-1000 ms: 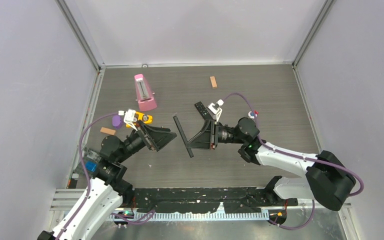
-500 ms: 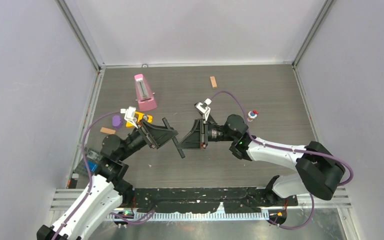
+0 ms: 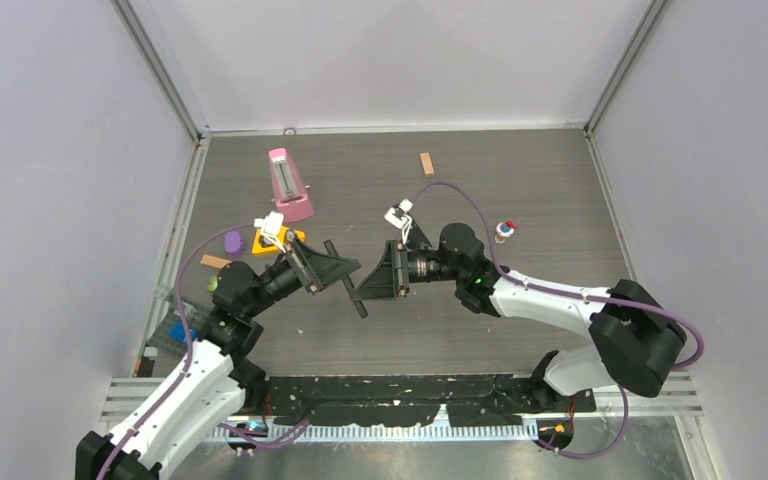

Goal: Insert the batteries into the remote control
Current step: Adjust the remote control.

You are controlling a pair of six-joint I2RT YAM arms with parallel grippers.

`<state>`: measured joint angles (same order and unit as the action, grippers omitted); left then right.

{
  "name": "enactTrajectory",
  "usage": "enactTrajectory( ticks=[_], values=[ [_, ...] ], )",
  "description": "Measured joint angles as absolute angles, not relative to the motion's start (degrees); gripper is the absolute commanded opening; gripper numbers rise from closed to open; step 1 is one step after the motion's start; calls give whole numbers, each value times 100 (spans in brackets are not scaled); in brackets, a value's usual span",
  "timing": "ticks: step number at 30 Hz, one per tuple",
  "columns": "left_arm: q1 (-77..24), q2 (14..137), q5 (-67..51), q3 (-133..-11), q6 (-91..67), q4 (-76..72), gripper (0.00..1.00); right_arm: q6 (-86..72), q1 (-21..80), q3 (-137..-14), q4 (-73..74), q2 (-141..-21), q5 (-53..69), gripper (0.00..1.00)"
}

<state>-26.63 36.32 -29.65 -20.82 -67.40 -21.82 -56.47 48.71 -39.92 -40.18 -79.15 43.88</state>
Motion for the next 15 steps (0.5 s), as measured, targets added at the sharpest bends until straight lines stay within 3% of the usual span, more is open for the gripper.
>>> enactTrajectory(
  ticks=[4, 6, 15],
  values=[
    [-2663, 3586, -2862, -2082, -6694, -1909, 0, -5516, 4871, -4003, -3730, -7883, 4285, 75],
    [-2663, 3498, -2711, -2084, -6624, -1588, 0, -5310, 4882, -4005, -3354, -7789, 4069, 81],
    [-2674, 3096, -1629, -2456, -6403, 342, 0, -3594, 5642, -4464, -1072, -6547, 1754, 84]
  ],
)
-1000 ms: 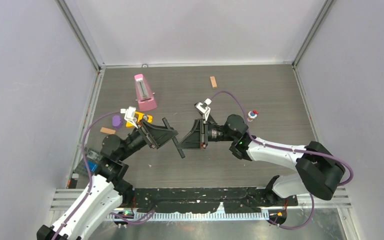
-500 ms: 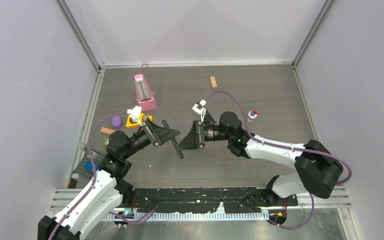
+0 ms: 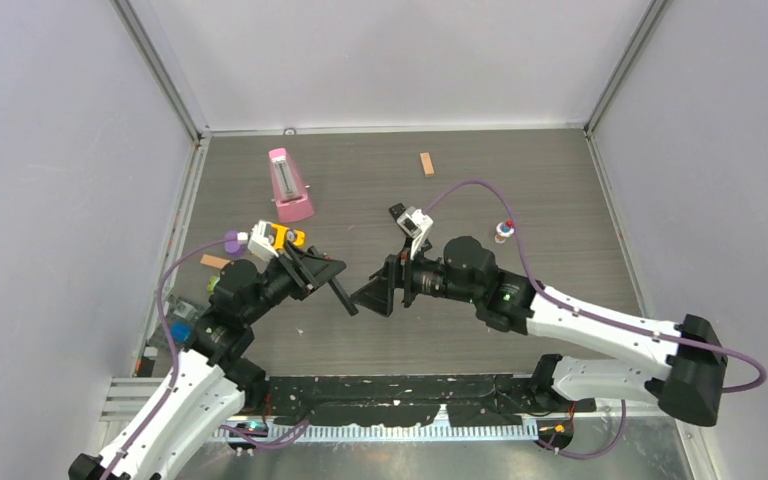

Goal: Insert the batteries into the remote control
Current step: Adjust the remote control.

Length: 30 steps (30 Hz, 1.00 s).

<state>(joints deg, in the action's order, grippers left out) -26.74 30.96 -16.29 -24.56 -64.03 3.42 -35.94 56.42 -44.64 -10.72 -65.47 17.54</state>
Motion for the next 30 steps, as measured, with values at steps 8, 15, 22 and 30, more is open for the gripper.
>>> enactTrajectory(
  ticks=[8, 15, 22, 30],
  values=[
    [-2674, 2952, -1166, -2609, -6423, 1168, 0, -2272, 6779, -5227, -75, -6381, -438, 81],
    [-2674, 2897, -1146, -2609, -6455, 1332, 0, -1780, 7384, -5841, 528, -7616, -1564, 70],
    [-2674, 2880, -1151, -2609, -6462, 1372, 8, -1710, 7570, -6163, 819, -8272, -1857, 33],
    [-2674, 2810, -1208, -2600, -6431, 1238, 81, -1994, 7526, -6208, 856, -8335, -1820, 5]
  ],
)
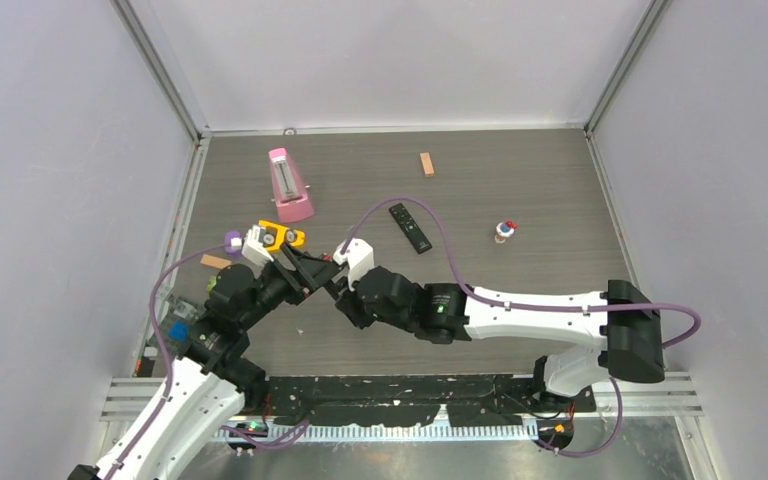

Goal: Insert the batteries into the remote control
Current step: Adjust the remote control.

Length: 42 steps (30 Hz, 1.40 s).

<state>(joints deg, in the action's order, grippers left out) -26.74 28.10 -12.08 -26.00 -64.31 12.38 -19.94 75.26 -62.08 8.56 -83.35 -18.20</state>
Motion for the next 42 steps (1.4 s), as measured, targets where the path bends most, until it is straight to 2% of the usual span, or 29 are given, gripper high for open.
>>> enactTrajectory(
  ticks=[2, 5, 12, 20, 22, 25, 27, 29, 31, 36, 38, 40, 42],
  values=[
    [-2674, 2759, -1247, -2587, -6412, 1114, 86, -2099, 7402, -6106, 729, -8294, -1594, 5],
    [-2674, 2655, -1310, -2521, -6361, 891, 89, -2292, 7052, -5793, 467, -8097, -1039, 5],
    [-2674, 2191, -1551, -2283, -6230, -148, 86, -3186, 6003, -4831, -556, -7185, 711, 9],
    [-2674, 2126, -1868, -2226, -6147, -913, 82, -4368, 5837, -4510, -2078, -7048, 2110, 10],
    [-2674, 2121, -1903, -2217, -6130, -945, 76, -4628, 5837, -4464, -2344, -7048, 2292, 10],
    [-2674, 2082, -1935, -2193, -6141, -969, 39, -4991, 5826, -4438, -2665, -7054, 2519, 10],
    [-2679, 2051, -2005, -2182, -6173, -1096, 19, -5129, 5819, -4431, -2733, -7067, 2582, 11],
    [-2694, 2012, -2073, -2182, -6211, -1212, 6, -5238, 5793, -4423, -2803, -7153, 2639, 12],
    [-2694, 2012, -2099, -2182, -6361, -1280, 0, -5284, 5774, -4418, -2932, -7244, 2714, 12],
    [-2687, 2003, -2093, -2180, -6580, -1350, 0, -5457, 5697, -4403, -3299, -7402, 2921, 17],
    [-2683, 1999, -2067, -2180, -6584, -1332, 0, -5511, 5675, -4401, -3361, -7443, 2967, 24],
    [-2683, 1997, -2038, -2180, -6606, -1302, 0, -5559, 5664, -4399, -3391, -7465, 2982, 39],
    [-2685, 1997, -2036, -2180, -6595, -1291, 0, -5631, 5660, -4397, -3369, -7474, 2930, 48]
  ],
)
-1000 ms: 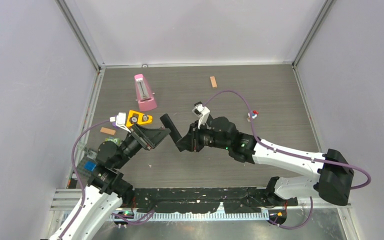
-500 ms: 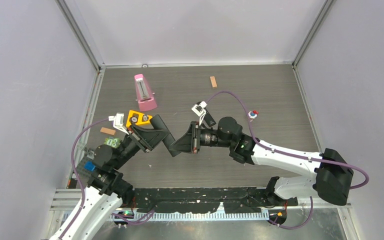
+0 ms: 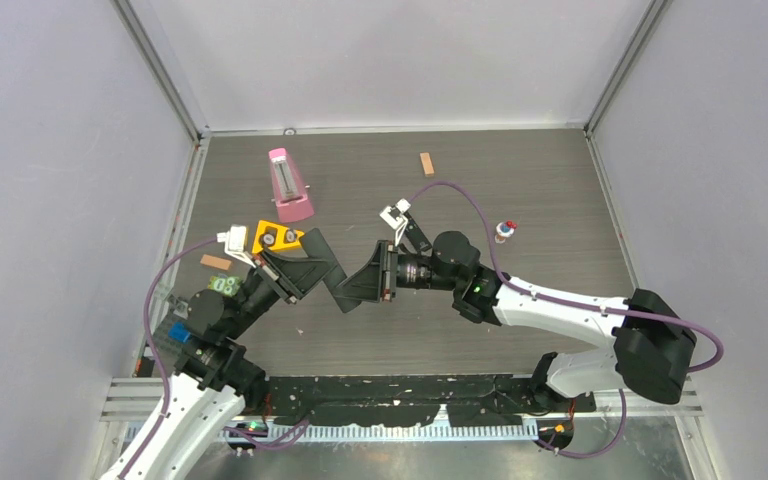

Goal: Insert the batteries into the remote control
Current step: Adjust the remote control.

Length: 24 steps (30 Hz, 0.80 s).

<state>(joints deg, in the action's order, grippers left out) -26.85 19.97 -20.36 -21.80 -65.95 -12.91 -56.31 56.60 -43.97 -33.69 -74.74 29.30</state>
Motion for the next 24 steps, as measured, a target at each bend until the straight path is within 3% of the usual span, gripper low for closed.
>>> enactTrajectory(
  ticks=[5, 12, 14, 24],
  values=[
    [-2687, 2027, -2056, -2169, -6582, -1092, 0, -5837, 5662, -4397, -3430, -7614, 2764, 49],
    [-2674, 2036, -1975, -2143, -6702, -917, 0, -6224, 5662, -4410, -3800, -7953, 2742, 20],
    [-2670, 2018, -1890, -2132, -6877, -893, 0, -6270, 5660, -4403, -3979, -8001, 2823, 16],
    [-2792, 1551, -1695, -1839, -7258, -902, 0, -6449, 5706, -3870, -4984, -8042, 2808, 14]
  ],
)
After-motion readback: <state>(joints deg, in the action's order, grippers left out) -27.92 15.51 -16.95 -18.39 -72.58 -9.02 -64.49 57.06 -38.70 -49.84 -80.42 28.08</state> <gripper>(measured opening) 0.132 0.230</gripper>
